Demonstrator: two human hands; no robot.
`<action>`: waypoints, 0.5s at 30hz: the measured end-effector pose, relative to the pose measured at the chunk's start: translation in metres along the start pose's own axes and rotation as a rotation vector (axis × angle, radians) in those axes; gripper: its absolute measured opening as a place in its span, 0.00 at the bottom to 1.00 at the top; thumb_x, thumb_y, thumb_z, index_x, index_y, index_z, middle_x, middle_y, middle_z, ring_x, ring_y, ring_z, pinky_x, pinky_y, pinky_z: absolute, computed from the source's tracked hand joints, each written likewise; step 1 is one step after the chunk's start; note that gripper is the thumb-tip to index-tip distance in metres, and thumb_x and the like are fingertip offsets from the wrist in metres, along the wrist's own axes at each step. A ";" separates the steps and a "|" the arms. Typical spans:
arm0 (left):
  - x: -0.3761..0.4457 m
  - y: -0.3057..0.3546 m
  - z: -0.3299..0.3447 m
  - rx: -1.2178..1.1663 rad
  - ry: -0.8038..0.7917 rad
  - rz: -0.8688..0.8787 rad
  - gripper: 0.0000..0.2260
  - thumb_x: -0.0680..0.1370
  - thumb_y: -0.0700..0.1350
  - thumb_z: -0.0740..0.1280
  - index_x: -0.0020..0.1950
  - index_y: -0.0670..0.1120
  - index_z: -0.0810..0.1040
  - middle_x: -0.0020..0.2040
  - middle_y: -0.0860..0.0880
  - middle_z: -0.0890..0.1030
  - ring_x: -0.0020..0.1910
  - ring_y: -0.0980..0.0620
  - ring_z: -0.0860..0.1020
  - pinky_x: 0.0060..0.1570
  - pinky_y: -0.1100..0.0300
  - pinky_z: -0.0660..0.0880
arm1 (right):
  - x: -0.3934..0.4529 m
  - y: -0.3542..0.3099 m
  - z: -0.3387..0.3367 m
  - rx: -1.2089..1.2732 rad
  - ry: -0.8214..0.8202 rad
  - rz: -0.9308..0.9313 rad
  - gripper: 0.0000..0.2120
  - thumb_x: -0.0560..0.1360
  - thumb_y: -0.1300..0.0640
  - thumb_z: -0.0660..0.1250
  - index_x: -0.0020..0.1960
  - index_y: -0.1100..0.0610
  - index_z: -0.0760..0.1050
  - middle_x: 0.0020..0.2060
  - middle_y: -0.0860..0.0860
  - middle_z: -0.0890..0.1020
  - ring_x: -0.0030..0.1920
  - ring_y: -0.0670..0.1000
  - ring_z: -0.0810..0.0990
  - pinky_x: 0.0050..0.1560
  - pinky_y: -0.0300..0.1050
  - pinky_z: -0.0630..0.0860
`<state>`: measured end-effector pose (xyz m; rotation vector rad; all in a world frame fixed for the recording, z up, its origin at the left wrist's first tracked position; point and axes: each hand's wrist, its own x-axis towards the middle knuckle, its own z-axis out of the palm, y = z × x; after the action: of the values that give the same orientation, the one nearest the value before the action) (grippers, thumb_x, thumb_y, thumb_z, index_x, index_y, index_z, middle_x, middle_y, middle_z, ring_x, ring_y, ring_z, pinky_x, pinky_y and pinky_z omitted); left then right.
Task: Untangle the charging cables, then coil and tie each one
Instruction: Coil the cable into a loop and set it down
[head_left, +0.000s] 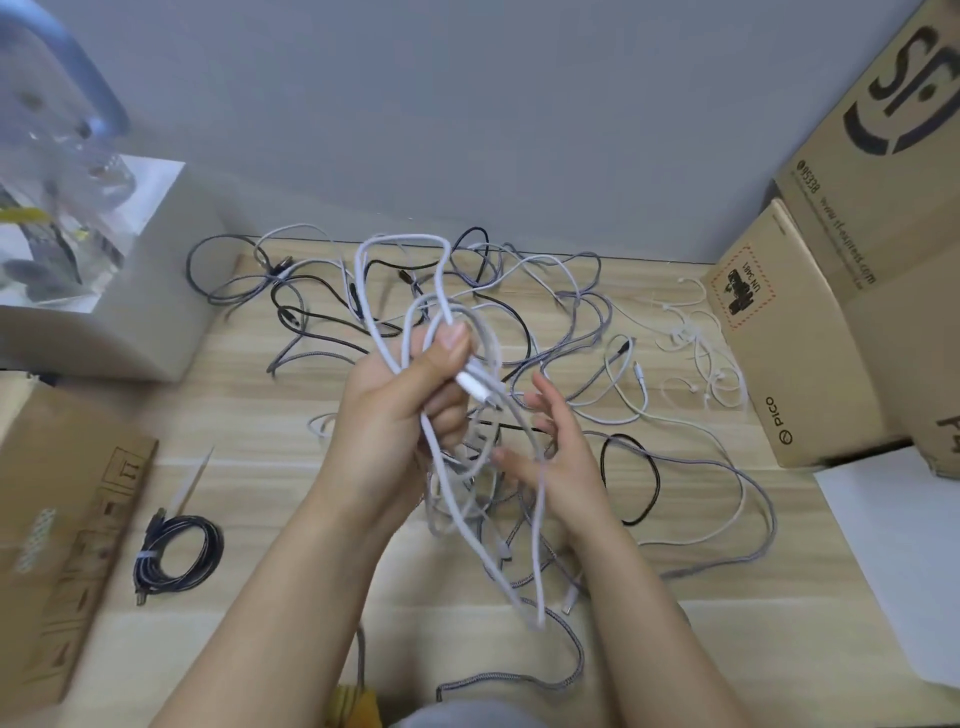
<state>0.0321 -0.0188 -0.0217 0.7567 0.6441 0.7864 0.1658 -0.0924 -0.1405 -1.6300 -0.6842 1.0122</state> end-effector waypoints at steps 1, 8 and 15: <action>-0.006 0.001 0.001 -0.027 -0.060 -0.026 0.05 0.72 0.43 0.67 0.37 0.45 0.74 0.21 0.56 0.59 0.19 0.60 0.55 0.20 0.68 0.52 | -0.004 -0.009 0.001 0.018 -0.062 -0.012 0.34 0.61 0.53 0.77 0.61 0.33 0.69 0.63 0.47 0.73 0.65 0.50 0.71 0.58 0.49 0.75; -0.038 0.012 0.000 -0.069 -0.298 -0.104 0.10 0.65 0.51 0.76 0.37 0.48 0.78 0.25 0.54 0.56 0.22 0.58 0.54 0.22 0.67 0.52 | -0.038 -0.035 -0.037 -0.583 -0.685 -0.013 0.25 0.63 0.55 0.78 0.56 0.41 0.75 0.56 0.40 0.78 0.58 0.38 0.73 0.61 0.37 0.71; -0.041 -0.014 -0.005 0.162 -0.049 -0.168 0.08 0.70 0.47 0.65 0.42 0.45 0.69 0.21 0.57 0.60 0.21 0.58 0.55 0.24 0.65 0.50 | -0.054 0.069 -0.022 -1.462 -0.887 0.044 0.64 0.59 0.48 0.80 0.72 0.36 0.31 0.66 0.46 0.19 0.68 0.60 0.22 0.65 0.71 0.33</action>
<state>0.0114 -0.0568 -0.0260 0.8544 0.7237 0.5648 0.1559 -0.1676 -0.1894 -2.2896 -2.3892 1.3541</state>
